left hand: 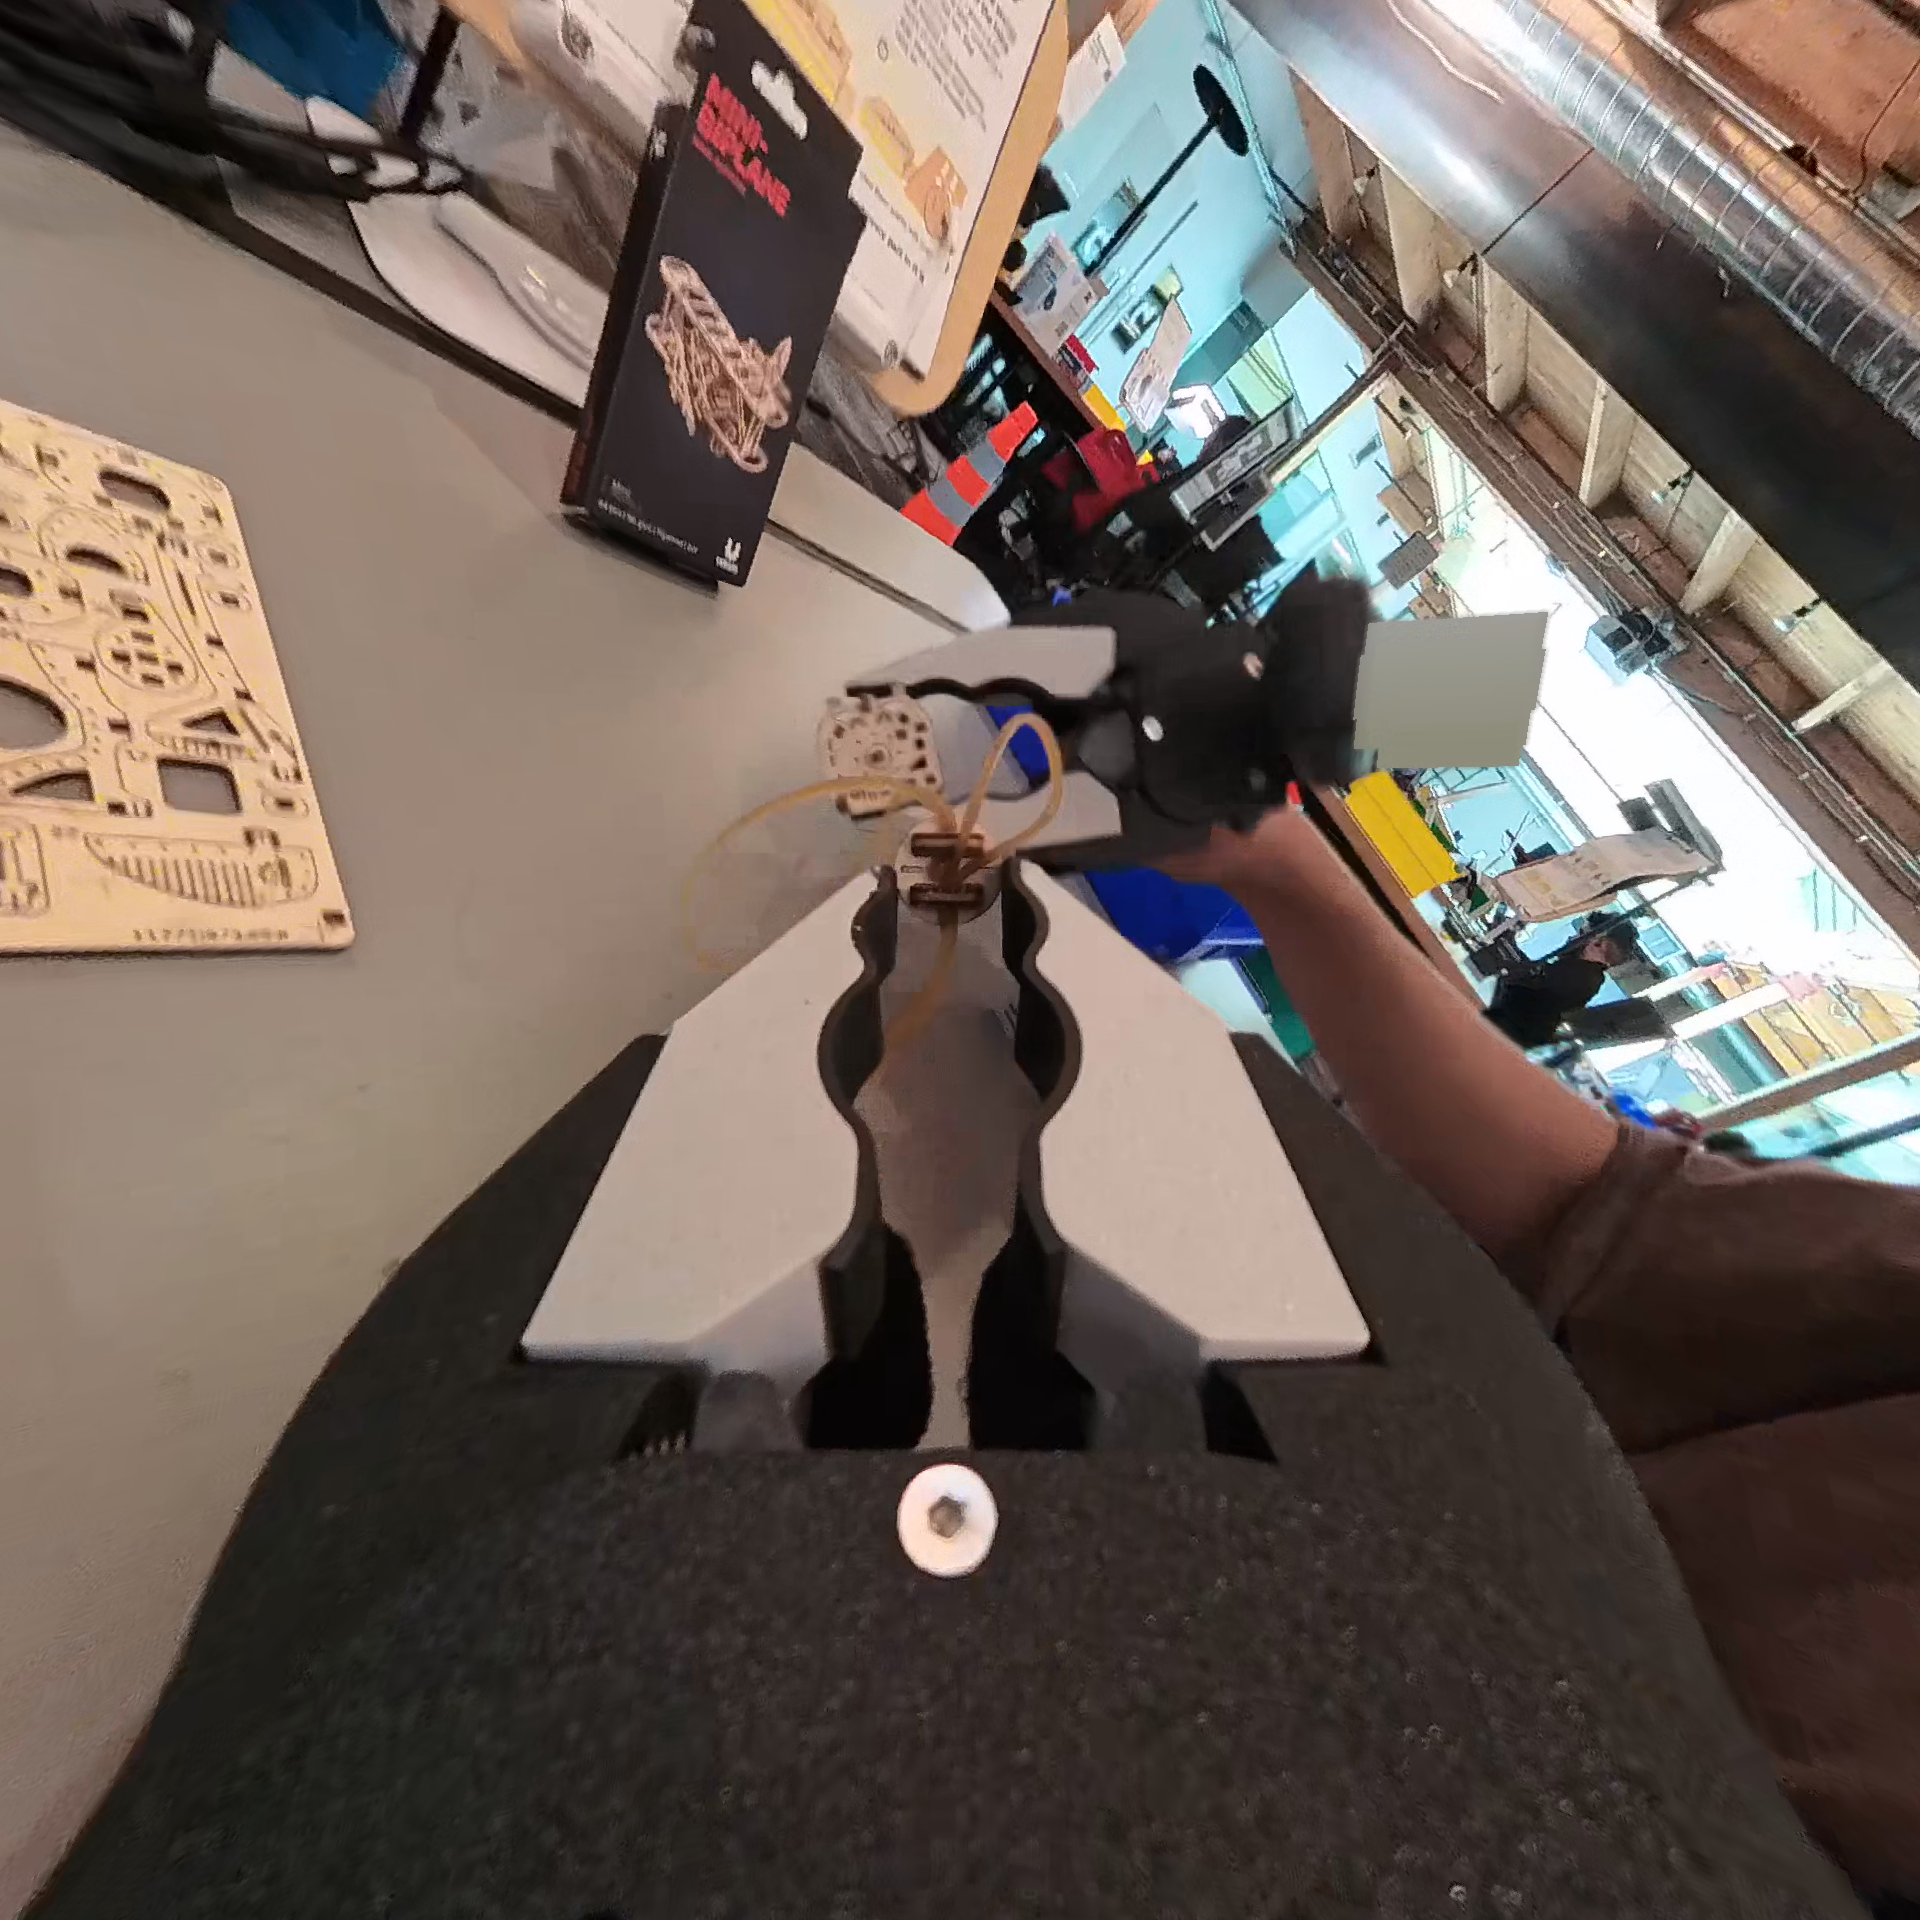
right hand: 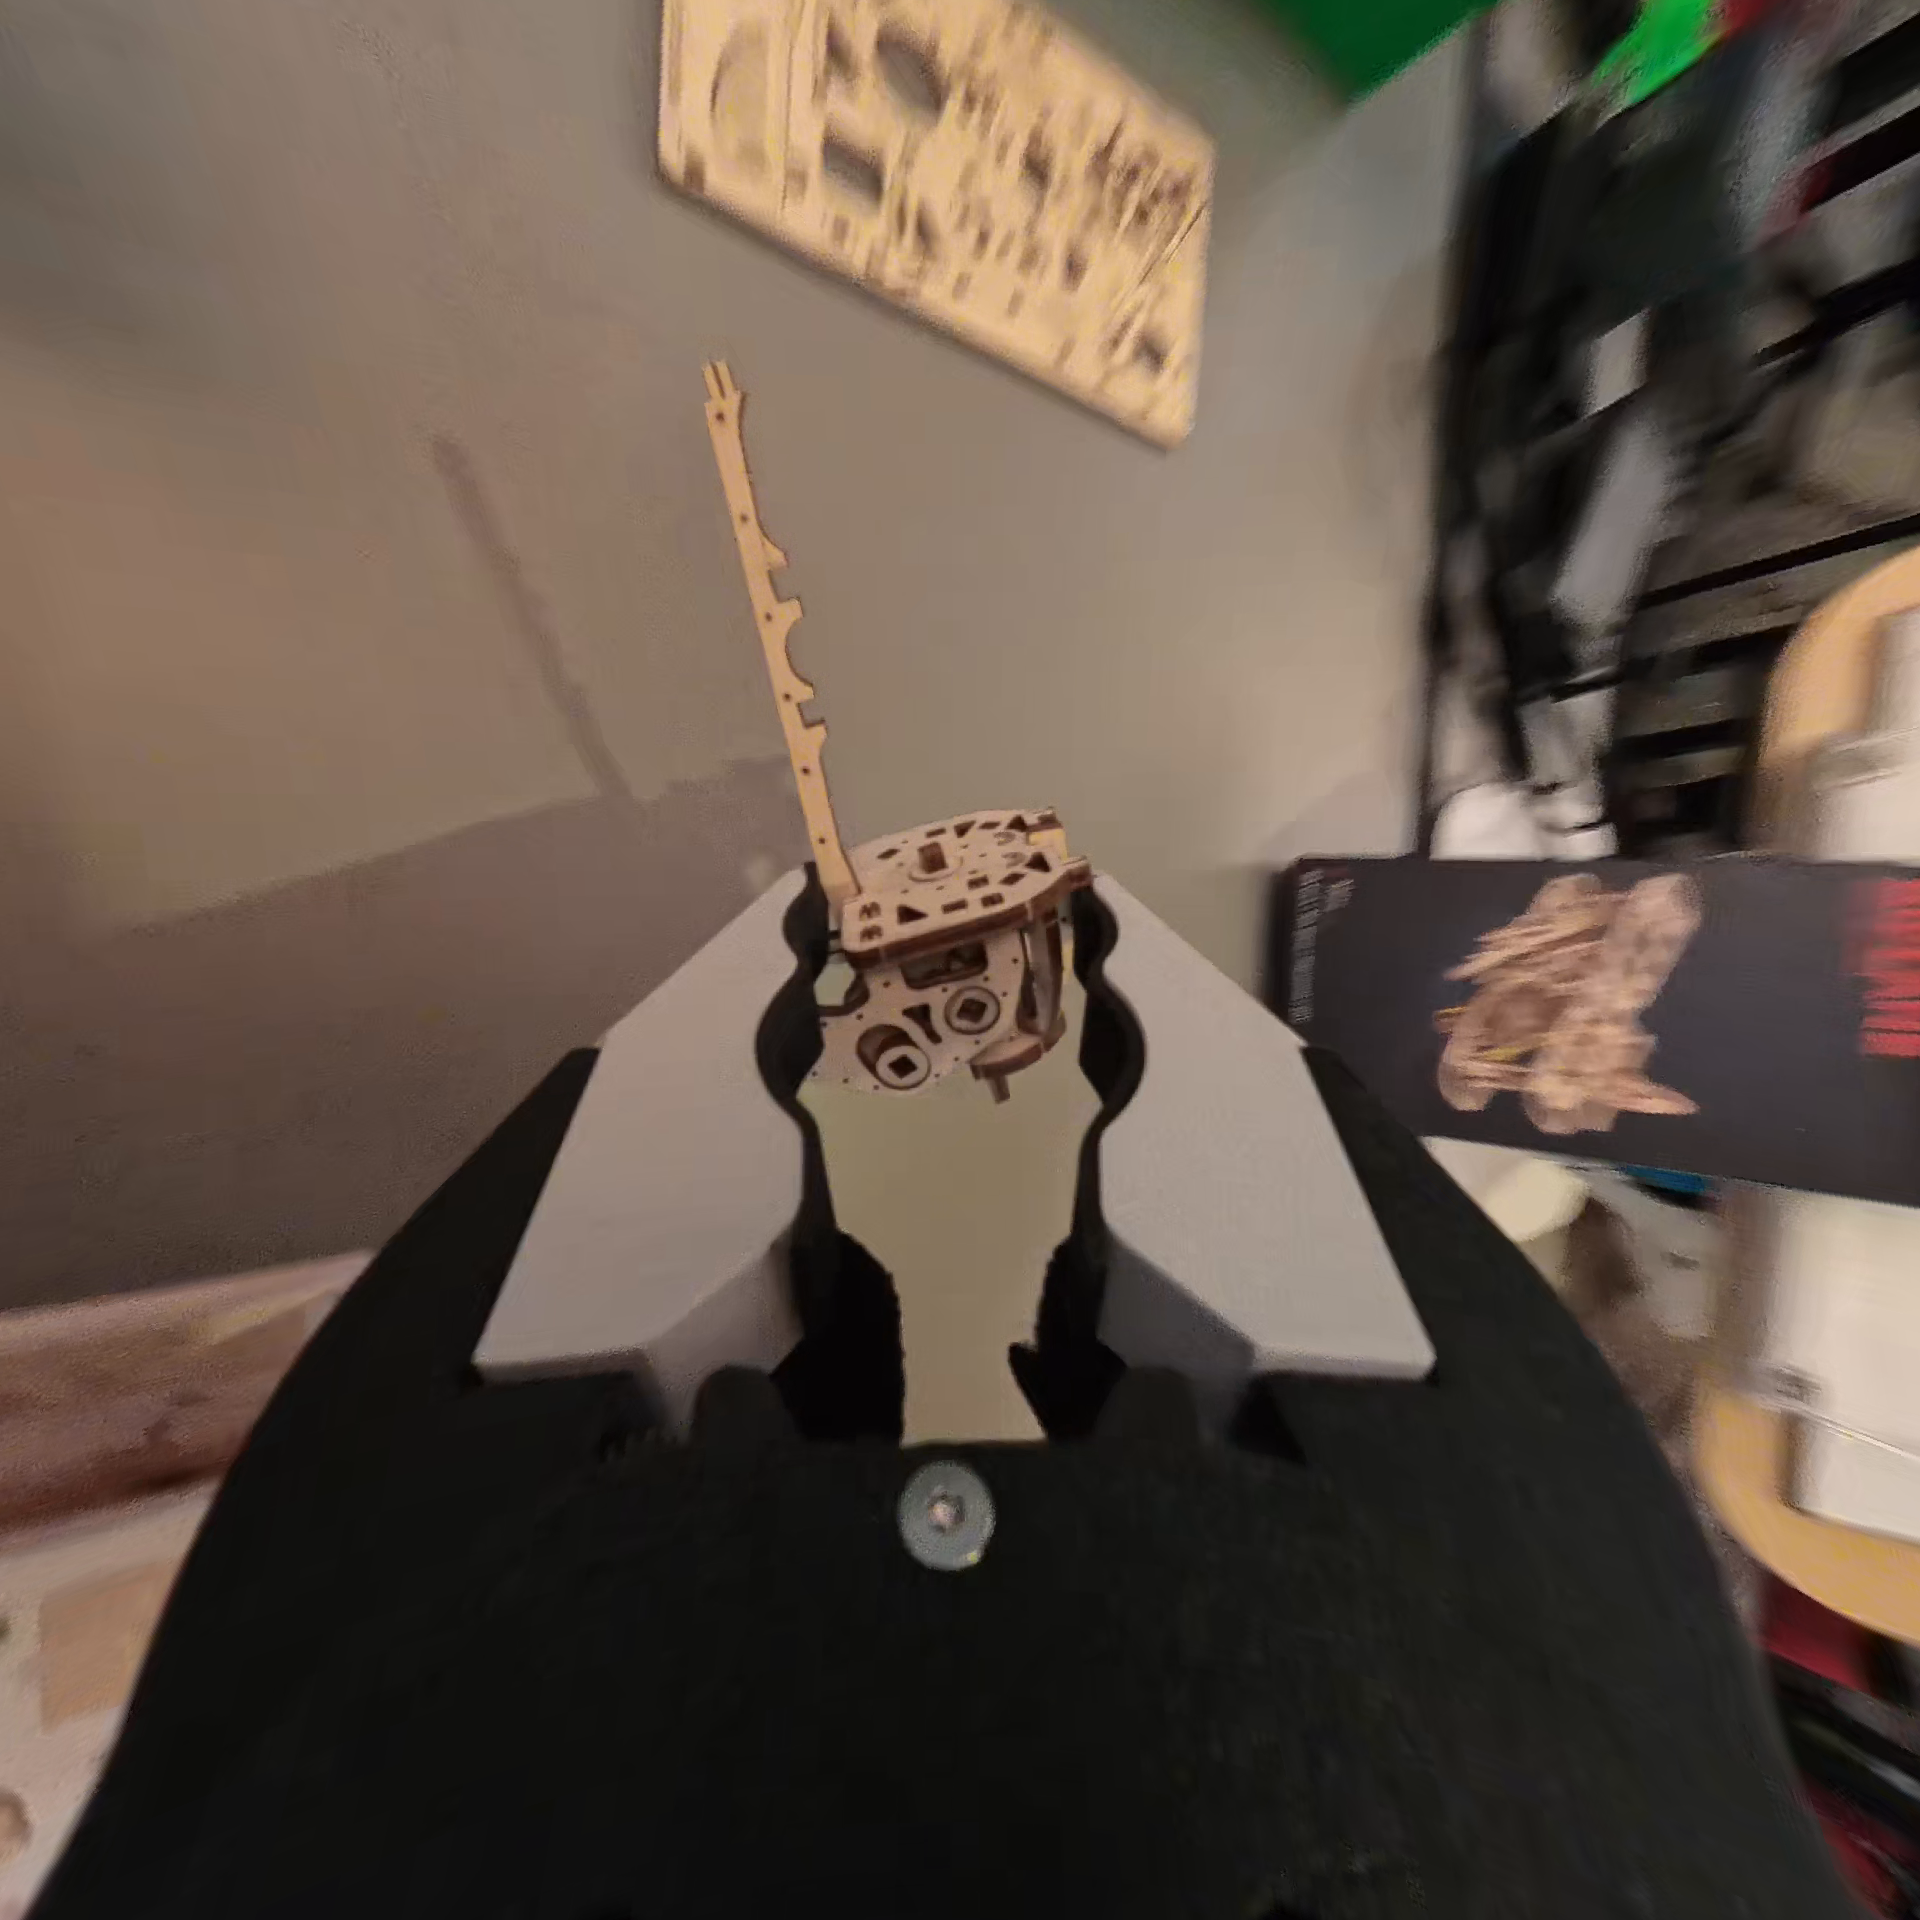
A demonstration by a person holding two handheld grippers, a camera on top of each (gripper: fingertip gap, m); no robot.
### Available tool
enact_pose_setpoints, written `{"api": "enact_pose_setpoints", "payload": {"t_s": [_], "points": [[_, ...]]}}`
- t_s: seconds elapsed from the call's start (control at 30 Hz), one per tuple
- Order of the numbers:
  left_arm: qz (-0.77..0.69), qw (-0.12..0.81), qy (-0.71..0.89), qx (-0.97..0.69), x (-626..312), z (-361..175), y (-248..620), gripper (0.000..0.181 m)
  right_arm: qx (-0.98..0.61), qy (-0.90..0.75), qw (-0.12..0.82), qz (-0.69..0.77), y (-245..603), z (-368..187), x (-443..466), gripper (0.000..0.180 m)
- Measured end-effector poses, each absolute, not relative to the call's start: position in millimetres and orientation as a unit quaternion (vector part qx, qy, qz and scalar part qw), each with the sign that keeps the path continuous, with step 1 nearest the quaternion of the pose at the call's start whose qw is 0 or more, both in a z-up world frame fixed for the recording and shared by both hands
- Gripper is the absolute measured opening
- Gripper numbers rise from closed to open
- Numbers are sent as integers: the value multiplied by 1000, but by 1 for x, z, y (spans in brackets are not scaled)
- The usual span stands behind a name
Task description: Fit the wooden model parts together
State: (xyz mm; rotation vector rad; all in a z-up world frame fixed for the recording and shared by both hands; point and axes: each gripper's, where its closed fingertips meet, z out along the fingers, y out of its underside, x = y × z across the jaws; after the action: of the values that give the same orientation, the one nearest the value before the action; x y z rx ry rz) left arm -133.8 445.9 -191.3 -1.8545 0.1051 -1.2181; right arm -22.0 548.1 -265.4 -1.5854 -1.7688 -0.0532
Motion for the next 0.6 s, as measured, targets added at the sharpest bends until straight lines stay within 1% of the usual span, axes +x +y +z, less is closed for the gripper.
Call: {"api": "enact_pose_setpoints", "payload": {"t_s": [0.1, 0.2, 0.3, 0.43, 0.47, 0.53, 0.6], "points": [[-470, 472, 71, -743, -121, -164, 440, 17, -584, -654, 477, -63, 523, -221, -46, 46], [-370, 537, 143, -745, -108, -131, 429, 17, -561, -615, 550, -66, 495, -189, -66, 45], [-292, 588, 172, -734, -119, -93, 425, 17, -554, -576, 599, -36, 475, -165, -78, 45], [-276, 617, 139, -724, -167, -52, 432, 17, -540, -542, 644, 24, 454, -142, -83, 45], [-281, 606, 140, -731, -175, -51, 435, 17, -535, -539, 649, 42, 448, -138, -84, 45], [-294, 567, 165, -752, -178, -65, 441, 17, -541, -528, 646, 102, 438, -137, -86, 45], [-304, 535, 175, -769, -178, -93, 447, 17, -578, -520, 608, 162, 440, -150, -85, 45]]}}
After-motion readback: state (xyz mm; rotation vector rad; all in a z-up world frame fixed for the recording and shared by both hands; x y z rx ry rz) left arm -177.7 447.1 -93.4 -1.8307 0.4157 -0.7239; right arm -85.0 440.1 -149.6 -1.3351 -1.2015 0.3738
